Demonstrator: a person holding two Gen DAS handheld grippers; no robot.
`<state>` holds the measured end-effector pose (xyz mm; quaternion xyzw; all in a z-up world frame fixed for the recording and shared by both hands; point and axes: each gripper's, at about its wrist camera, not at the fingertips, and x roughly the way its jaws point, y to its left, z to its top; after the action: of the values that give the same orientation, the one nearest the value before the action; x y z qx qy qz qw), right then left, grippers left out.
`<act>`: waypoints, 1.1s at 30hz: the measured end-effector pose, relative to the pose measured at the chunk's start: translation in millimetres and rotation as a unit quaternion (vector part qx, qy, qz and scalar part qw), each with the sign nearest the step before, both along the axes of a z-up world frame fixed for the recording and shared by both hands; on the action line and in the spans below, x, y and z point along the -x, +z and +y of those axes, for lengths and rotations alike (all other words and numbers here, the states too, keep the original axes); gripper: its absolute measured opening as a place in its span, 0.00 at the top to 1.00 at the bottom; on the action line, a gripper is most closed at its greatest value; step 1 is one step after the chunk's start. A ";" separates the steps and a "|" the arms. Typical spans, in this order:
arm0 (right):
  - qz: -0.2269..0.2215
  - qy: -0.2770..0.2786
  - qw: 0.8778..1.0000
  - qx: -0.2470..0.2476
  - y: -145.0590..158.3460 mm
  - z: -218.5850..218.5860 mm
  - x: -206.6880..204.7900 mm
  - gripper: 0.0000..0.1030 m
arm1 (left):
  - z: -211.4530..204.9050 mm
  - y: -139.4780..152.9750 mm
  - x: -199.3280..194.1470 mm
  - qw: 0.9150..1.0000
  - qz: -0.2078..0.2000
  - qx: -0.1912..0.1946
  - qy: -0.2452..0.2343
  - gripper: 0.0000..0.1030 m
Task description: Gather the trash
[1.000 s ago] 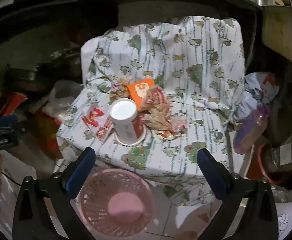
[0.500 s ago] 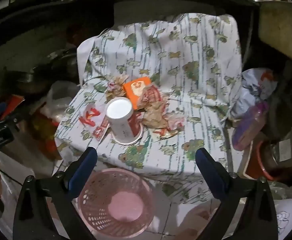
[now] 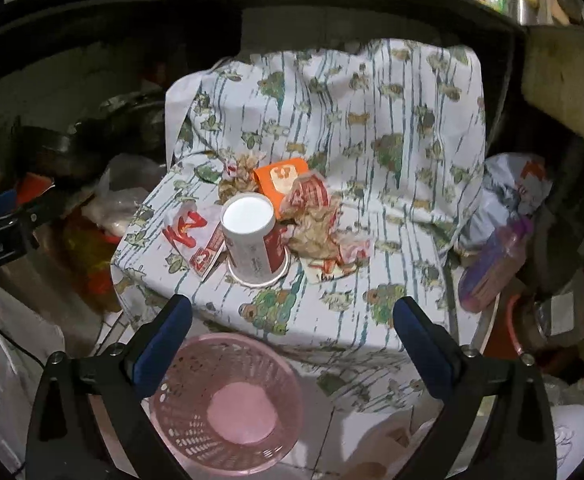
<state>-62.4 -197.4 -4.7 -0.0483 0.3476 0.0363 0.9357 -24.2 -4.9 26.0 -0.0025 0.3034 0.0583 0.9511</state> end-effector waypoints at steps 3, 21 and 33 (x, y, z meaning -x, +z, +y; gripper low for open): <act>-0.007 -0.006 1.000 0.004 -0.3 -0.6 2.4 0.03 | -2.4 -2.0 -0.4 1.000 0.003 -0.001 -0.004 0.00; -0.022 -0.022 0.999 0.011 3.3 -4.8 -2.6 0.03 | -9.1 -2.7 -0.8 1.000 0.000 -0.027 -0.011 0.00; -0.015 -0.037 0.999 0.019 -0.6 -7.4 -9.2 0.03 | 1.3 -1.3 -8.1 1.000 0.011 -0.002 -0.001 0.00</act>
<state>-53.2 -204.8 -5.3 -0.0539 0.3357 -0.0056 0.9404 -16.1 -3.7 24.7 -0.0001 0.3135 0.0576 0.9478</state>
